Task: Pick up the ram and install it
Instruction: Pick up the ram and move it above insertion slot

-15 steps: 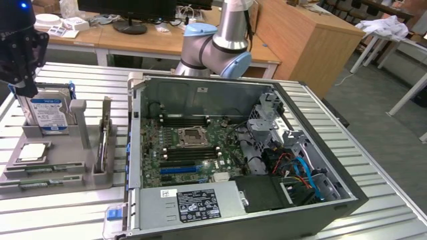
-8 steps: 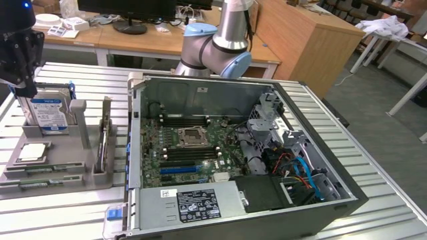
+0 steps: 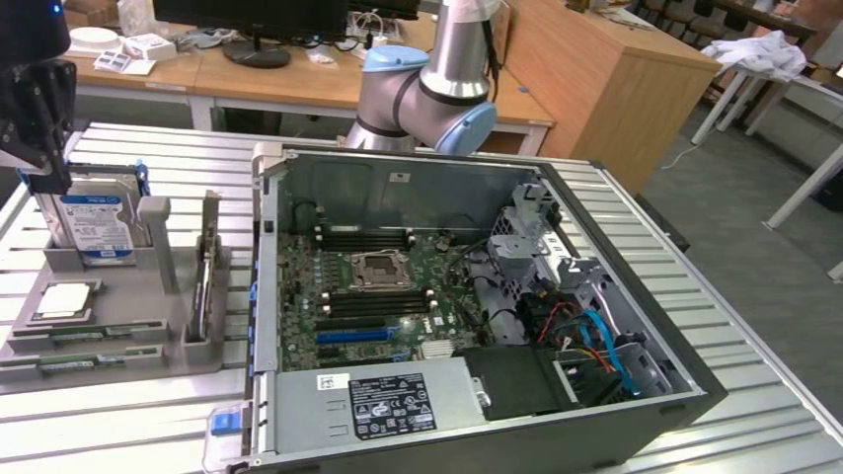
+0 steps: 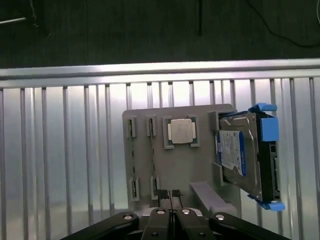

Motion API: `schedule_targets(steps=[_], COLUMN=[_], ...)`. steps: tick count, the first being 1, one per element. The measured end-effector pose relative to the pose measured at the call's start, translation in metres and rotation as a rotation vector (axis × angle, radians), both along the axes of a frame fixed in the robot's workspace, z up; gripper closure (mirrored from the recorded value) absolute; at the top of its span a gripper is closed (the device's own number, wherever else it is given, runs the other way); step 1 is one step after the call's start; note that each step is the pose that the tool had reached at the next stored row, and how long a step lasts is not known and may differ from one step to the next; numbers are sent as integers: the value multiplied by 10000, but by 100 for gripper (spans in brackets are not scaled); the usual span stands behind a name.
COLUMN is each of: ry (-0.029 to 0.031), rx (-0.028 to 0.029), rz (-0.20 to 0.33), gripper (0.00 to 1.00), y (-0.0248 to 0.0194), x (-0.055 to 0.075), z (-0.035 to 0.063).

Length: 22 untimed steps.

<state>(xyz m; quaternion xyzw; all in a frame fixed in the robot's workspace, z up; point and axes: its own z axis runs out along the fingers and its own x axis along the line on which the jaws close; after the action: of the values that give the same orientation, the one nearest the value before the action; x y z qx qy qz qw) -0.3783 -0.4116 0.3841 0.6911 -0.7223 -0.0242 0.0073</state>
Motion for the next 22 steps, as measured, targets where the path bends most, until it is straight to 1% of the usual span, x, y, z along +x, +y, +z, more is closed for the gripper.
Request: schedule_targets(steps=[2,8,11,22], ry=[1,0,-1,-1], rx=[0,0,1,1], rz=[256,285,472,518], gripper=[89,89,89,89], y=[0,0,0,1], x=[0,0,0,21], z=[0,-1,-1,-1])
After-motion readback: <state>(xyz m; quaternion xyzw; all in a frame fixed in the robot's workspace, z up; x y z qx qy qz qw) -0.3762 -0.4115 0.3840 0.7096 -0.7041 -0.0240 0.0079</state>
